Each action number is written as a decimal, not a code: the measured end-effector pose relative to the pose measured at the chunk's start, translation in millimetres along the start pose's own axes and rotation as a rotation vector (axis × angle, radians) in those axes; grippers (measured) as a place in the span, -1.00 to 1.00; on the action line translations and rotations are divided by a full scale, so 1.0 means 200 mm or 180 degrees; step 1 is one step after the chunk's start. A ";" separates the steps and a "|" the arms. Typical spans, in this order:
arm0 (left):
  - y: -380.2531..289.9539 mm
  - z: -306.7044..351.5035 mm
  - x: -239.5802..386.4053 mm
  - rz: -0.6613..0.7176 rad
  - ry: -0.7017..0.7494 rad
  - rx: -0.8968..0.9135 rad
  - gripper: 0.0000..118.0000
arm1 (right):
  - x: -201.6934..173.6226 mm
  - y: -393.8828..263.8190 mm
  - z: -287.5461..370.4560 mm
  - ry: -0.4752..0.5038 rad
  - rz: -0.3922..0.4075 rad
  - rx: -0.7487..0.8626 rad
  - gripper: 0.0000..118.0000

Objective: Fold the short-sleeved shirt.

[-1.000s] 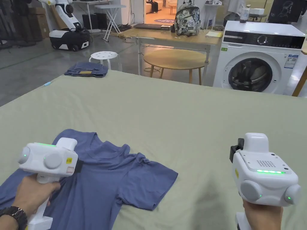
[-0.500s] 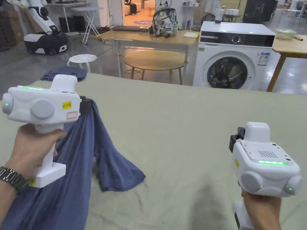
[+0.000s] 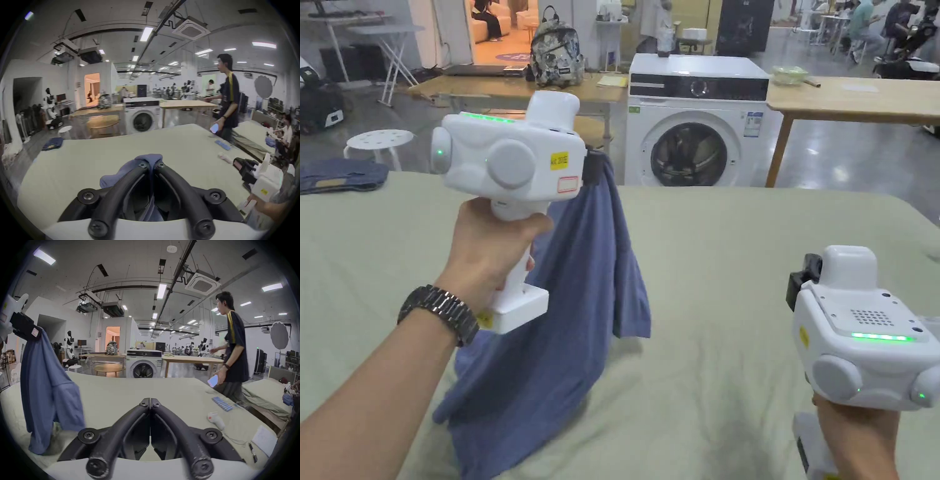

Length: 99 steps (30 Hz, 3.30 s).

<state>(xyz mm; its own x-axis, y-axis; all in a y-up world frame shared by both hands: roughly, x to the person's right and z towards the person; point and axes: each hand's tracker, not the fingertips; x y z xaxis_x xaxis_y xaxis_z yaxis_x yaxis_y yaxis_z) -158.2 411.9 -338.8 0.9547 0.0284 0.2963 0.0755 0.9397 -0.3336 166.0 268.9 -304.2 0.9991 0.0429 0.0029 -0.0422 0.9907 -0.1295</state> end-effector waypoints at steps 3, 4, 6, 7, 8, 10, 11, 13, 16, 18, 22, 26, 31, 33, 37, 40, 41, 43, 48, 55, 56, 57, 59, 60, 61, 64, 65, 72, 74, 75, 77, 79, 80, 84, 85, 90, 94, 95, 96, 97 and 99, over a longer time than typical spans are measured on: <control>-0.02 -0.15 0.24 -0.0076 -0.0266 -0.0083 -1.00 | 0.11 0.00 0.03 -0.0120 0.0013 0.0002 -1.00; -0.03 -0.20 0.31 -0.0099 -0.0345 -0.0141 -1.00 | 0.14 -0.01 0.05 -0.0160 0.0018 0.0005 -1.00; -0.08 -0.30 0.42 -0.0100 -0.0451 -0.0273 -1.00 | 0.20 -0.02 0.07 -0.0225 0.0032 -0.0014 -1.00; -0.12 -0.35 0.47 -0.0072 -0.0495 -0.0325 -1.00 | 0.23 -0.02 0.08 -0.0260 0.0030 -0.0019 -1.00; -0.15 -0.39 0.51 -0.0065 -0.0547 -0.0409 -1.00 | 0.25 -0.03 0.09 -0.0284 0.0027 -0.0030 -1.00; -0.24 -0.49 0.56 -0.0058 -0.0613 -0.0577 -1.00 | 0.30 -0.05 0.11 -0.0340 0.0025 -0.0065 -1.00; -0.29 -0.52 0.59 -0.0064 -0.0609 -0.0623 -1.00 | 0.32 -0.06 0.11 -0.0360 0.0029 -0.0077 -1.00; -0.38 -0.57 0.62 -0.0046 -0.0648 -0.0778 -1.00 | 0.34 -0.08 0.13 -0.0388 0.0034 -0.0101 -1.00; -0.48 -0.60 0.64 -0.0016 -0.0621 -0.0855 -0.86 | 0.36 -0.10 0.13 -0.0410 0.0050 -0.0151 -1.00; -0.51 -0.59 0.63 -0.0019 -0.0663 -0.0836 -0.55 | 0.36 -0.11 0.14 -0.0411 0.0050 -0.0166 -1.00; -0.49 -0.50 0.60 -0.0094 -0.0614 -0.0668 0.20 | 0.34 -0.10 0.14 -0.0380 0.0028 -0.0180 -1.00; -0.44 -0.38 0.52 -0.0012 -0.0527 -0.0480 0.16 | 0.28 -0.07 0.14 -0.0296 0.0007 -0.0133 -1.00; -0.46 -0.18 0.39 -0.0134 -0.0261 -0.0299 0.07 | 0.18 -0.04 0.14 -0.0150 -0.0043 -0.0056 -1.00; -0.51 -0.13 0.32 -0.0095 -0.0114 -0.0266 -0.44 | 0.14 -0.03 0.13 -0.0102 -0.0064 -0.0040 -1.00; -0.63 -0.01 0.17 0.0035 0.0315 -0.0222 -1.00 | 0.07 -0.02 0.13 0.0002 -0.0081 -0.0025 -1.00; -0.73 0.07 0.05 0.0216 0.0591 -0.0200 -1.00 | 0.01 -0.02 0.11 0.0063 -0.0079 -0.0025 -1.00; -0.76 0.08 0.01 0.0288 0.0640 -0.0229 -1.00 | 0.00 -0.01 0.11 0.0086 -0.0084 -0.0025 -1.00; -0.81 0.11 -0.09 0.0423 0.0727 -0.0302 -1.00 | -0.03 -0.01 0.10 0.0133 -0.0094 -0.0033 -1.00; -0.87 0.09 -0.35 0.0755 0.0848 -0.0558 -1.00 | -0.09 -0.03 0.05 0.0211 -0.0058 -0.0096 -1.00; -0.83 -0.18 -0.66 0.1042 0.0742 -0.1041 -1.00 | -0.11 -0.05 -0.03 0.0242 -0.0028 -0.0193 -1.00; -0.83 -0.23 -0.69 0.1027 0.0782 -0.1115 -1.00 | -0.11 -0.05 -0.04 0.0243 -0.0026 -0.0210 -1.00; -0.82 -0.28 -0.69 0.1043 0.0736 -0.1230 -1.00 | -0.11 -0.05 -0.05 0.0243 -0.0025 -0.0221 -1.00; -0.82 -0.39 -0.72 0.1097 0.0673 -0.1399 -1.00 | -0.11 -0.06 -0.07 0.0237 -0.0018 -0.0241 -1.00; -0.82 -0.45 -0.74 0.1113 0.0606 -0.1539 -1.00 | -0.11 -0.06 -0.08 0.0229 -0.0012 -0.0253 -1.00; -0.82 -0.49 -0.75 0.1090 0.0621 -0.1651 -1.00 | -0.10 -0.06 -0.09 0.0223 -0.0006 -0.0266 -1.00; -0.84 -0.64 -0.78 0.1170 0.0582 -0.1882 0.09 | -0.08 -0.08 -0.12 0.0197 0.0014 -0.0302 -1.00; -0.85 -0.67 -0.77 0.1219 0.0584 -0.1974 0.24 | -0.08 -0.08 -0.13 0.0185 0.0022 -0.0312 -1.00; -0.98 -0.87 -0.74 0.1107 0.0703 -0.2452 0.35 | -0.02 -0.13 -0.18 0.0087 0.0076 -0.0411 -1.00; -1.04 -0.93 -0.77 0.1112 0.0734 -0.2548 0.23 | 0.00 -0.14 -0.19 0.0061 0.0078 -0.0449 -1.00; -1.06 -0.94 -0.76 0.1109 0.0769 -0.2590 0.06 | 0.01 -0.15 -0.19 0.0048 0.0082 -0.0467 -1.00; -1.08 -0.97 -0.76 0.0892 0.0962 -0.2568 -0.10 | 0.02 -0.16 -0.18 0.0027 0.0099 -0.0489 -1.00; -1.08 -0.97 -0.74 0.0863 0.0920 -0.2456 -0.26 | 0.03 -0.17 -0.18 0.0006 0.0120 -0.0497 -1.00; -1.08 -0.97 -0.73 0.0837 0.0878 -0.2440 -0.26 | 0.04 -0.17 -0.18 0.0002 0.0122 -0.0506 -1.00; -1.07 -0.95 -0.70 0.0825 0.0796 -0.2398 -1.00 | 0.06 -0.18 -0.17 -0.0023 0.0091 -0.0548 -1.00; -1.07 -0.93 -0.68 0.0804 0.0780 -0.2390 -1.00 | 0.07 -0.18 -0.17 -0.0034 0.0085 -0.0555 -1.00; -1.00 -0.78 -0.68 0.0892 0.0718 -0.2118 -1.00 | 0.15 -0.14 -0.16 -0.0092 0.0039 -0.0543 -1.00; -0.91 -0.58 -0.66 0.0976 0.0595 -0.1812 -1.00 | 0.23 -0.09 -0.20 -0.0094 -0.0027 -0.0651 -1.00; -0.89 -0.54 -0.65 0.0996 0.0591 -0.1704 -1.00 | 0.25 -0.08 -0.22 -0.0052 -0.0059 -0.0752 -1.00; -0.88 -0.49 -0.64 0.0982 0.0618 -0.1693 -1.00 | 0.27 -0.08 -0.24 -0.0022 -0.0097 -0.0839 -1.00; -0.87 -0.43 -0.62 0.0973 0.0589 -0.1642 -1.00 | 0.28 -0.08 -0.28 0.0032 -0.0098 -0.1027 -1.00; -0.86 -0.35 -0.59 0.0970 0.0602 -0.1546 -1.00 | 0.30 -0.10 -0.34 0.0048 -0.0075 -0.1298 -1.00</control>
<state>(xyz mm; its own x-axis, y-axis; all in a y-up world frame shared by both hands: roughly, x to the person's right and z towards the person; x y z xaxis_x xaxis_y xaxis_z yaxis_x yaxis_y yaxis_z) -264.0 223.1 -379.5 0.9853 0.1690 -0.0265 -0.1293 0.6343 -0.7622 227.5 242.5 -369.2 0.9999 0.0158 -0.0036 -0.0154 0.8589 -0.5120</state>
